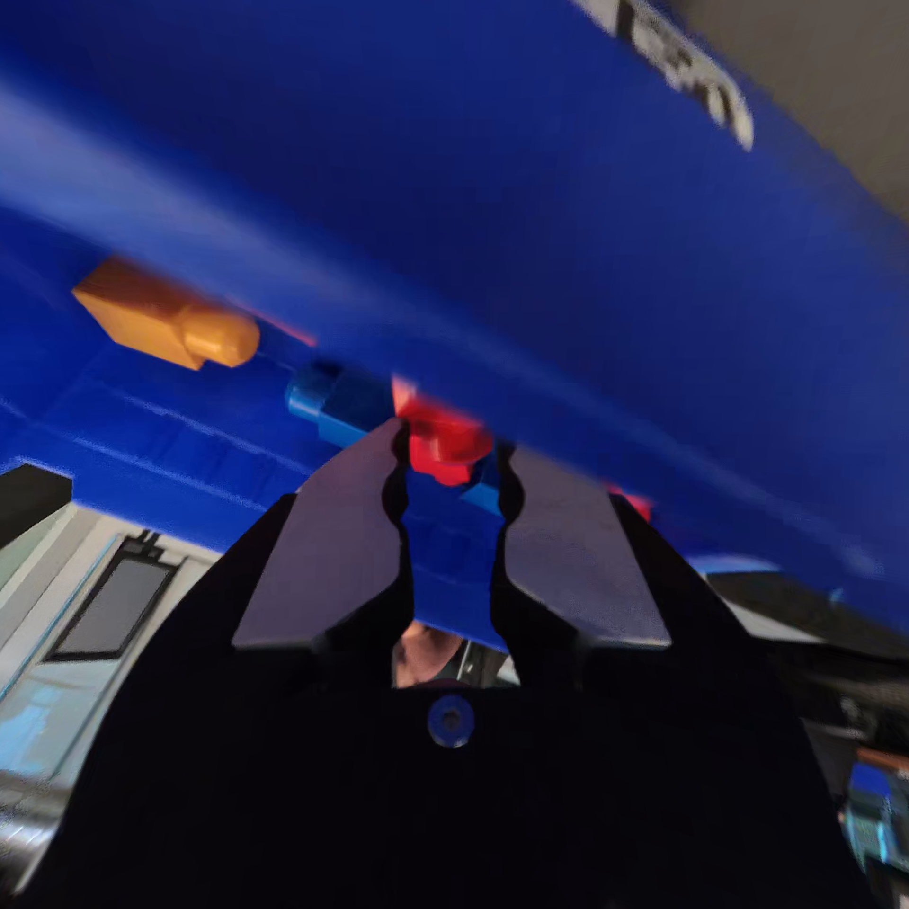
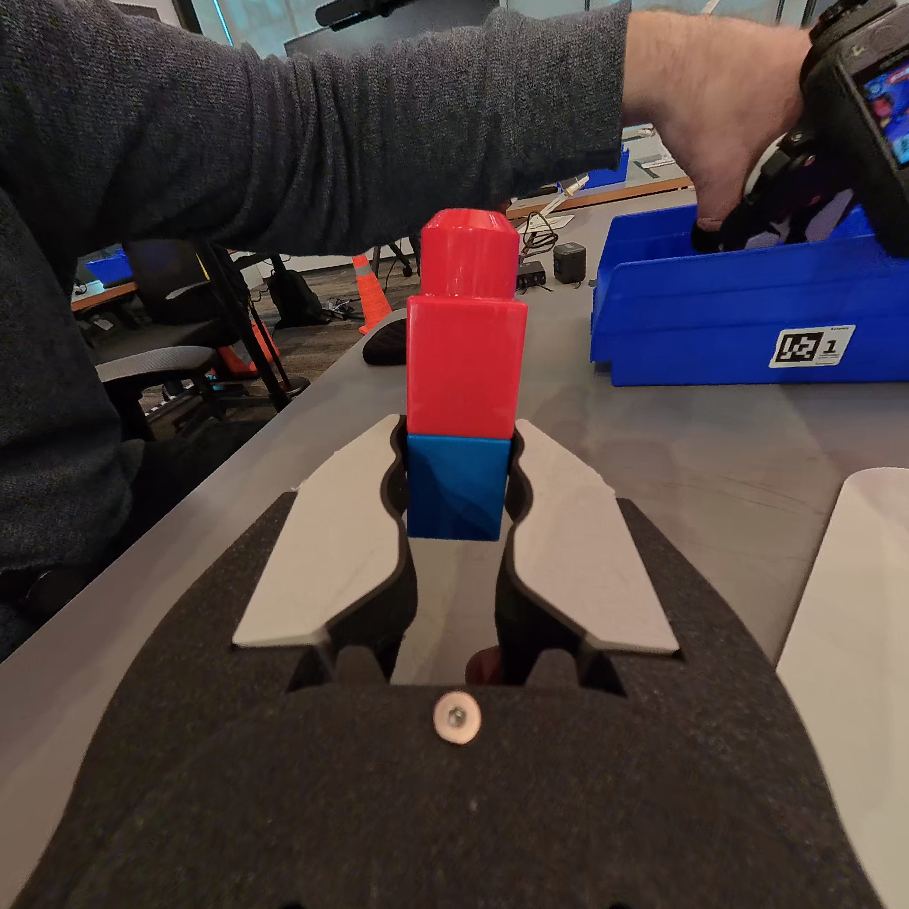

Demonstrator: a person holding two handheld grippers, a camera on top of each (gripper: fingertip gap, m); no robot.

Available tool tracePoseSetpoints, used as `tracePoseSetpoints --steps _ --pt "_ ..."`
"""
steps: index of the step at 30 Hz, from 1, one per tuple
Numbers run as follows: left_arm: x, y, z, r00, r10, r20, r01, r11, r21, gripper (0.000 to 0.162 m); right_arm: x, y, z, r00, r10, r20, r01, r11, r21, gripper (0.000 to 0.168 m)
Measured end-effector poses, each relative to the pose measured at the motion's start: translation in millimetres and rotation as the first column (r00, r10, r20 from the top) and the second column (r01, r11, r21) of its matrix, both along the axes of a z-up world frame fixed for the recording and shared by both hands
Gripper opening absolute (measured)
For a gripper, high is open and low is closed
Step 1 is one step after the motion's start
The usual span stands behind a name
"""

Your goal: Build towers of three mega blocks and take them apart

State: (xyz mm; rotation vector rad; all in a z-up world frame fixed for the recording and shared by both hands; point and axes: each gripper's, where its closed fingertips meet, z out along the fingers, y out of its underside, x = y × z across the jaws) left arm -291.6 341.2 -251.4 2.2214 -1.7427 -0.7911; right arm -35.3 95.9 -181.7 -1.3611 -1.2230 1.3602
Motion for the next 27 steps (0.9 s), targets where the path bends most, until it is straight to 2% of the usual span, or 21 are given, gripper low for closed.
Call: tracePoseSetpoints --steps 1,3,5,10,14,17,21,25,27 --pt "4.9 2.7 -1.6 0.998 0.017 0.056 -0.017 1.000 0.013 0.041 0.1 -0.1 0.1 1.000 0.000 -0.001 0.000 1.000 0.000 0.036" --pt "12.2 5.0 -0.5 0.986 0.036 0.162 -0.040 0.999 0.022 0.043 0.2 -0.1 0.2 1.000 0.001 -0.001 -0.001 1.000 -0.001 0.036" --pt "13.8 8.9 5.7 0.969 0.047 0.242 -0.061 0.997 0.054 0.052 0.2 0.0 0.2 1.000 0.002 -0.002 -0.002 1.000 -0.002 0.036" --pt "9.4 7.6 13.9 0.885 0.129 0.448 -0.186 0.979 0.084 0.061 -0.3 -0.3 -0.2 1.000 0.003 0.002 -0.003 1.000 -0.001 0.036" --pt "5.6 7.7 1.8 0.860 0.086 0.503 -0.174 0.976 0.129 0.070 -0.3 -0.4 -0.2 1.000 0.004 0.003 -0.004 1.000 -0.001 0.036" --pt "10.2 19.1 0.8 0.841 0.039 0.539 -0.172 0.965 0.199 0.061 -0.4 -0.6 -0.3 1.000 0.004 0.003 -0.004 1.000 0.000 0.036" --pt "33.2 39.5 21.0 0.757 -0.068 0.650 -0.132 0.958 0.254 0.047 -0.1 -0.7 0.0 1.000 0.004 0.001 -0.004 1.000 0.000 0.036" --pt "33.2 56.5 25.0 0.814 -0.155 0.560 0.005 0.966 0.260 0.042 0.2 -0.6 0.5 1.000 0.005 -0.004 -0.005 1.000 -0.003 0.036" --pt "40.8 62.9 21.6 0.803 -0.210 0.558 0.077 0.964 0.253 0.041 0.5 -0.6 0.9 1.000 0.007 -0.006 -0.007 1.000 -0.004 0.036"
